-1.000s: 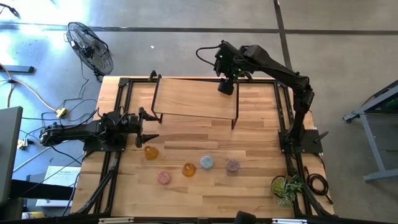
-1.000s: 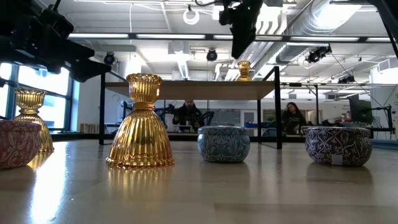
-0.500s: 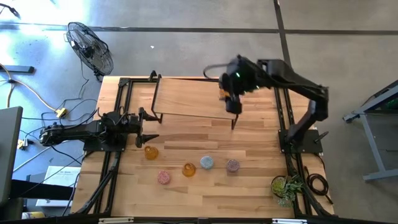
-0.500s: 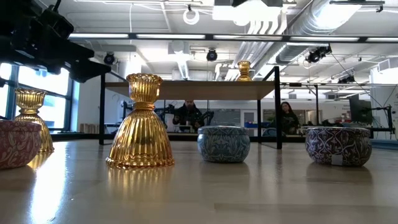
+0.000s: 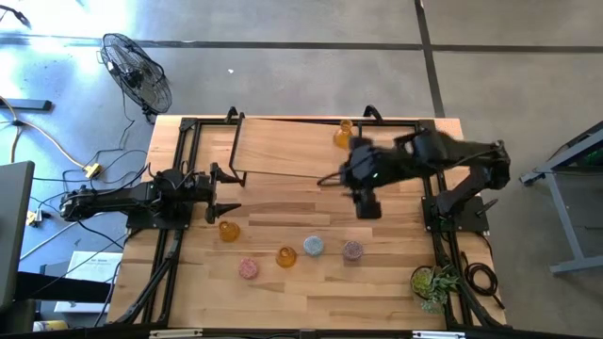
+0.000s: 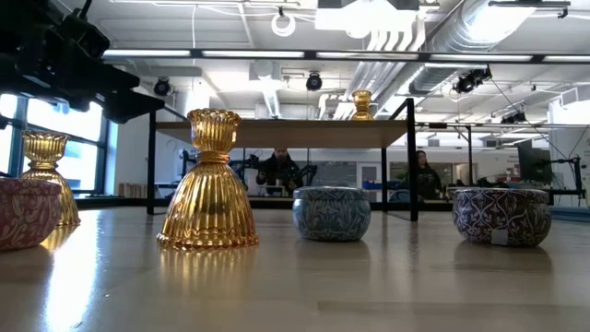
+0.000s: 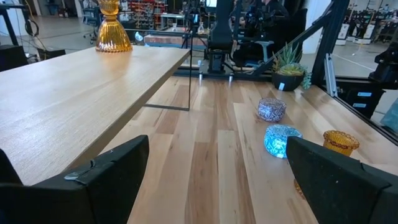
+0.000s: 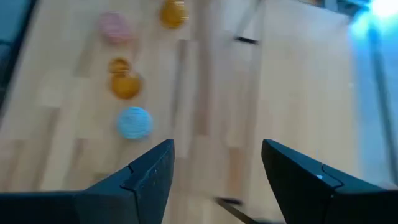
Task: Pick & Place candle stick holders
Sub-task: Put the red scented candle on the shelf
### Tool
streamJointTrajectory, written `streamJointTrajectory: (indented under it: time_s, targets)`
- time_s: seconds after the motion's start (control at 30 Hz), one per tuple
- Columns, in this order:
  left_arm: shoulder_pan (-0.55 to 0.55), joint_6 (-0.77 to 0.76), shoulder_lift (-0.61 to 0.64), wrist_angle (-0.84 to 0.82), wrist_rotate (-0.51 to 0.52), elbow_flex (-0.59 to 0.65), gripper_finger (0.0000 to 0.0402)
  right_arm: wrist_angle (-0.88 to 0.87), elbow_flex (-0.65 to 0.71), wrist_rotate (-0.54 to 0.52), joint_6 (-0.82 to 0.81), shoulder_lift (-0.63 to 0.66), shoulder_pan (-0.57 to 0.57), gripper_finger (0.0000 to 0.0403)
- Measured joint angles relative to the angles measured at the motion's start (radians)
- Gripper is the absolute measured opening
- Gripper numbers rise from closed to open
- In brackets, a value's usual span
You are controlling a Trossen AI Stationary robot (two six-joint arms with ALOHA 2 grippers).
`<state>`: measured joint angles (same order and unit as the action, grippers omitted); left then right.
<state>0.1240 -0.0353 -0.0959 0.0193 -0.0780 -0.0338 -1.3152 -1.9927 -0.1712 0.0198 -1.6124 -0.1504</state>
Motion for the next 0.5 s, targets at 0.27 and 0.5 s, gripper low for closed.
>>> streamJointTrajectory:
  time_s: [0.27, 0.5]
  targets:
    - [0.000, -0.067, 0.000, 0.000, -0.010, 0.000, 0.0374, 0.041, 0.273, 0.009, -0.156, -0.002, -0.002, 0.0236]
    - [0.000, -0.079, 0.000, 0.000, -0.048, 0.000, 0.0374, 0.043, 0.470, 0.141, -0.388, 0.006, -0.074, 0.0236]
